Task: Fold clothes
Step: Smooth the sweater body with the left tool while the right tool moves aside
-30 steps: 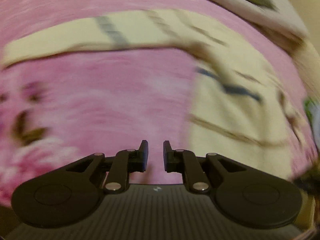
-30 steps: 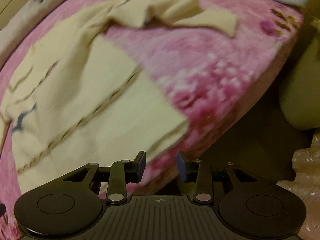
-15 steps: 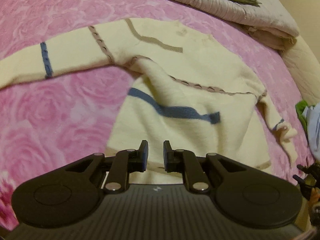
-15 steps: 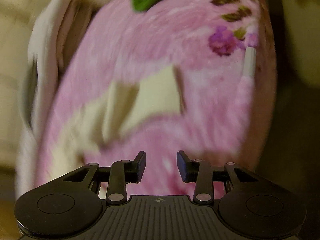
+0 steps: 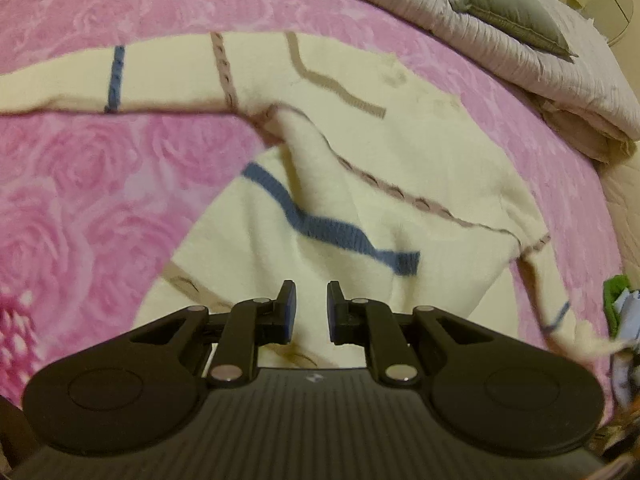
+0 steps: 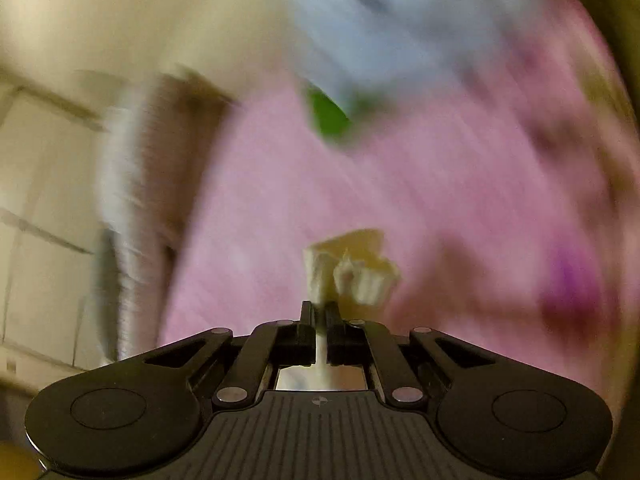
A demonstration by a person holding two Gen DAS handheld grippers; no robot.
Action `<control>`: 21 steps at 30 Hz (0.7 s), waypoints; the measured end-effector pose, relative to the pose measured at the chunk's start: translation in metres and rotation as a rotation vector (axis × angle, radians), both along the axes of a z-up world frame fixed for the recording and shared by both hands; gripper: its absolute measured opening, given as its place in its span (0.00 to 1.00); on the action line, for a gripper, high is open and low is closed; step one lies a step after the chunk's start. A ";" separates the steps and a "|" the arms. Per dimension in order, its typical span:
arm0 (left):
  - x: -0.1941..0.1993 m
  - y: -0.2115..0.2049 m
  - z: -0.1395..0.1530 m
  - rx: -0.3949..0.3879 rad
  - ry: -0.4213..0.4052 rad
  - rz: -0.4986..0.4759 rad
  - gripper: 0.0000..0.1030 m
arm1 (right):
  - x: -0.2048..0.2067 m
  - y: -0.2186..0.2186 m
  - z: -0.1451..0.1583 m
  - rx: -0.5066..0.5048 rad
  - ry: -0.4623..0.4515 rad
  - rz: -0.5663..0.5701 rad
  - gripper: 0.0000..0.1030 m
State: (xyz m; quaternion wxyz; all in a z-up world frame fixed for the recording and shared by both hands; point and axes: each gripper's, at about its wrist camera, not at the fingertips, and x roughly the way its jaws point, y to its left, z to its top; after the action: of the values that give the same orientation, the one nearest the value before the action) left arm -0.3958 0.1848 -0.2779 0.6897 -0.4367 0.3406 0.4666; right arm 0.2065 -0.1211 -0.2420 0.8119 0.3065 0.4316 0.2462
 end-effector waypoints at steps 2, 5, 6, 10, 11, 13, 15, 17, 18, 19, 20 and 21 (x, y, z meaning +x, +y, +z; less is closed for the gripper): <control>-0.001 0.002 0.002 0.008 0.017 -0.004 0.11 | 0.022 0.002 0.023 -0.019 -0.101 0.024 0.03; -0.007 0.004 -0.002 0.006 0.036 -0.009 0.11 | 0.052 0.006 0.039 -0.090 -0.186 0.058 0.03; -0.009 0.004 -0.004 0.004 0.042 -0.010 0.11 | 0.057 0.010 0.032 -0.159 -0.182 0.063 0.03; -0.029 0.002 -0.013 -0.022 0.050 0.001 0.11 | 0.066 0.006 -0.029 -0.361 0.064 0.044 0.03; -0.036 0.001 -0.016 -0.031 0.058 0.001 0.11 | 0.064 0.002 -0.046 -0.390 0.151 0.027 0.03; -0.052 0.002 -0.020 -0.046 0.078 0.002 0.11 | 0.051 -0.010 -0.069 -0.382 0.272 -0.017 0.13; -0.071 0.005 -0.021 -0.056 0.089 0.005 0.14 | 0.030 -0.020 -0.064 -0.315 0.256 -0.059 0.29; -0.089 0.008 -0.022 -0.071 0.093 0.004 0.22 | 0.006 -0.024 -0.055 -0.276 0.253 -0.033 0.40; -0.096 0.009 -0.024 -0.081 0.091 -0.001 0.23 | -0.007 -0.024 -0.050 -0.247 0.242 0.007 0.41; -0.103 0.009 -0.026 -0.091 0.087 -0.006 0.23 | -0.026 -0.022 -0.045 -0.233 0.237 0.066 0.42; -0.109 0.009 -0.028 -0.101 0.083 -0.011 0.24 | -0.045 -0.017 -0.042 -0.233 0.238 0.135 0.42; -0.116 0.010 -0.031 -0.111 0.078 -0.017 0.24 | -0.064 -0.013 -0.039 -0.233 0.239 0.204 0.42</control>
State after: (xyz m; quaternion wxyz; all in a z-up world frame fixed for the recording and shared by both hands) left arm -0.5119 0.1945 -0.3086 0.6543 -0.4528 0.3963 0.4580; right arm 0.1422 -0.1344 -0.2812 0.7556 0.1922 0.5794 0.2376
